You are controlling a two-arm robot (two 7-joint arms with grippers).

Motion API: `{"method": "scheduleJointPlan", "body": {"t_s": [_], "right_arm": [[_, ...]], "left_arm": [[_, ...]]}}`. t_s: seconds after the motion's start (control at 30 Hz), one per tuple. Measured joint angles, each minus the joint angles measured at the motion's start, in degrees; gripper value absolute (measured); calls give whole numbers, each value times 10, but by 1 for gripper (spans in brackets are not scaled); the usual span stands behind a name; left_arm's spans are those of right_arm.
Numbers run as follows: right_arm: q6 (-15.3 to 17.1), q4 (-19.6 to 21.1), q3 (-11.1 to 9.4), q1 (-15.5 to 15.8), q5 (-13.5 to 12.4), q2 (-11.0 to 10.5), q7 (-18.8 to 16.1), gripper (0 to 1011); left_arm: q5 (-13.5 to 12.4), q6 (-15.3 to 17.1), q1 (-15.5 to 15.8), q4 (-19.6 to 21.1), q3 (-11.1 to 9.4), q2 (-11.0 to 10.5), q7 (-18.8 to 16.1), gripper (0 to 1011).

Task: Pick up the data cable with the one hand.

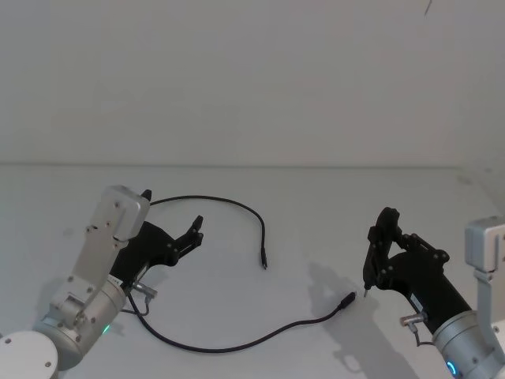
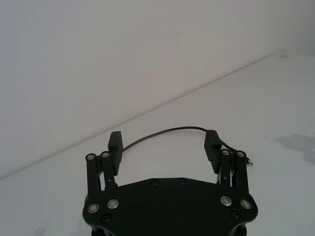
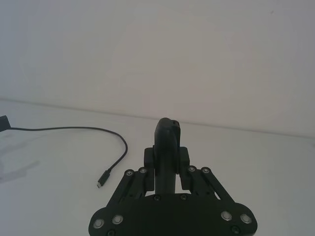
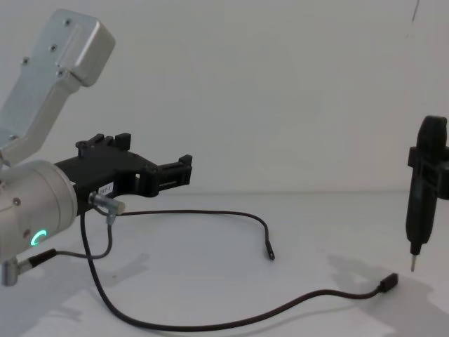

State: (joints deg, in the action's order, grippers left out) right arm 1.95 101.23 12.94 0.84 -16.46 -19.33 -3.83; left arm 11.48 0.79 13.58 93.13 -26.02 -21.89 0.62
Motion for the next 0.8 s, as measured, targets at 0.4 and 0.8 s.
{"method": "scheduleJointPlan", "body": {"t_s": [0.4, 0.8], "right_arm": [[0, 0, 0, 0, 0, 0, 0, 279], [0, 0, 0, 0, 0, 0, 0, 279]], "left_arm": [[0, 0, 0, 0, 0, 0, 0, 1001], [0, 0, 0, 0, 0, 0, 0, 1001]]}}
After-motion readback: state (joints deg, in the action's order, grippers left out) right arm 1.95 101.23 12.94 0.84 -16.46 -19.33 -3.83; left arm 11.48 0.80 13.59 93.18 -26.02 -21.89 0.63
